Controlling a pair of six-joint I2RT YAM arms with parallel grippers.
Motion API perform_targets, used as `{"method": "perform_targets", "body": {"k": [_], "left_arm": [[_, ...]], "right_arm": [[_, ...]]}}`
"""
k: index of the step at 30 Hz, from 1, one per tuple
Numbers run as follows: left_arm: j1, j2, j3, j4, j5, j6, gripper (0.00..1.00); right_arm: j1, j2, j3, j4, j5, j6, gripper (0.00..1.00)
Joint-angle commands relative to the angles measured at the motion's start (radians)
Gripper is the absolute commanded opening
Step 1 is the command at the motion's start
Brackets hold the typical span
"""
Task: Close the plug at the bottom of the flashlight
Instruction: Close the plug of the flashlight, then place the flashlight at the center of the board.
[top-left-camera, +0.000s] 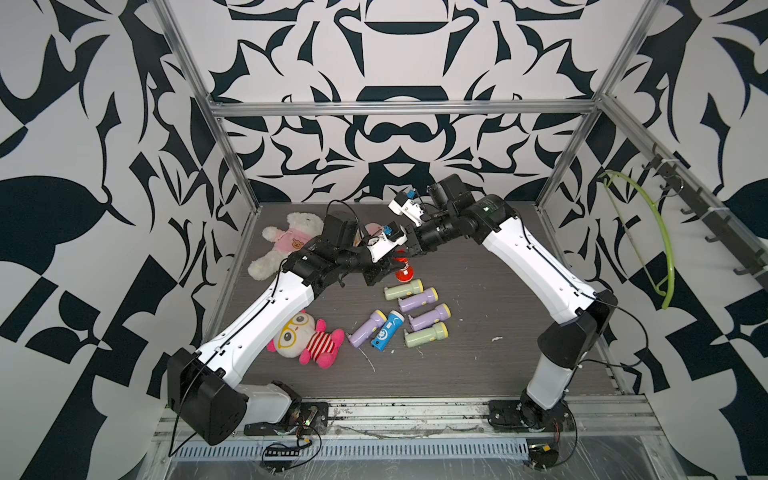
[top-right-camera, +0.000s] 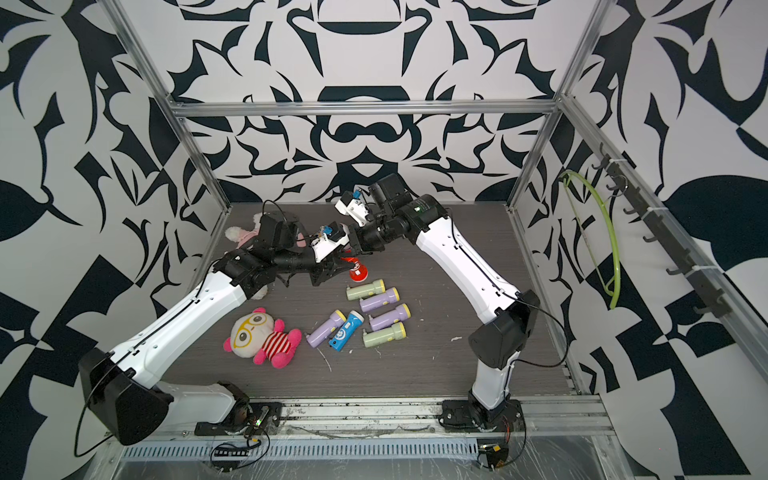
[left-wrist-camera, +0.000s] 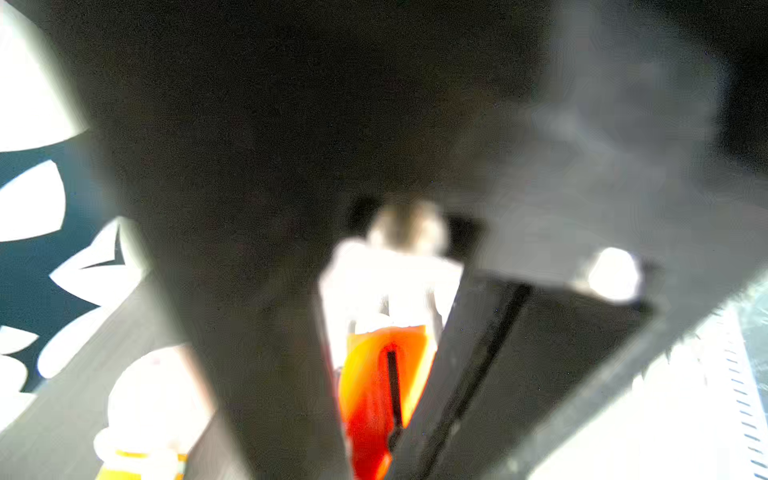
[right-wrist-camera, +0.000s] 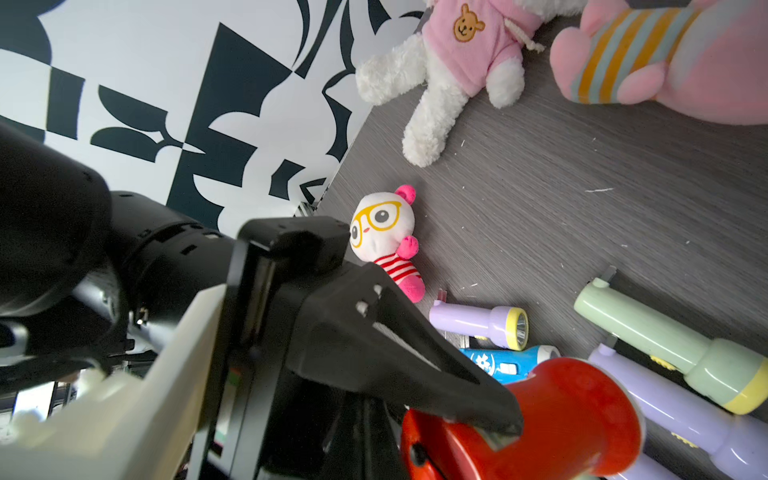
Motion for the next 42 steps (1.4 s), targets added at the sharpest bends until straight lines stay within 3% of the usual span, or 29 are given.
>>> {"method": "perform_targets", "body": {"k": [1,8,11,13,16,20,21,22,23,31,37,42], "left_arm": [[-0.019,-0.019,0.037,0.050,0.070,0.021,0.00],[-0.019,-0.023,0.036,0.053,0.074,0.013,0.00],[-0.019,-0.024,0.035,0.060,0.078,0.006,0.00],[-0.020,-0.023,0.031,0.075,0.078,-0.007,0.00],[-0.019,-0.011,0.041,0.104,0.059,-0.052,0.00],[-0.019,0.030,0.099,0.082,0.037,-0.092,0.00],[-0.018,0.043,0.115,0.069,0.028,-0.096,0.00],[-0.018,0.055,0.129,0.062,0.016,-0.105,0.00],[-0.017,0.067,0.142,0.055,0.010,-0.115,0.00],[0.031,0.176,0.298,-0.046,0.113,-0.221,0.00],[0.032,0.181,0.310,-0.041,0.190,-0.265,0.00],[0.032,0.168,0.310,-0.001,0.292,-0.324,0.00]], "right_arm": [[-0.070,-0.076,-0.019,0.133,0.037,0.030,0.00],[-0.193,-0.190,-0.119,0.152,0.072,0.026,0.00],[-0.222,-0.248,-0.170,0.149,0.149,-0.001,0.03],[-0.222,-0.287,-0.200,0.129,0.278,-0.045,0.23],[-0.219,-0.344,-0.300,0.160,0.344,-0.075,0.50],[-0.216,-0.385,-0.425,0.202,0.317,-0.092,0.58],[-0.211,-0.395,-0.454,0.216,0.311,-0.095,0.64],[-0.202,-0.406,-0.475,0.226,0.320,-0.102,0.97],[-0.188,-0.416,-0.494,0.236,0.339,-0.114,1.00],[0.017,-0.517,-0.603,0.310,0.664,-0.268,1.00],[0.084,-0.563,-0.638,0.406,0.760,-0.322,0.98],[0.091,-0.527,-0.607,0.453,0.784,-0.362,0.85]]}}
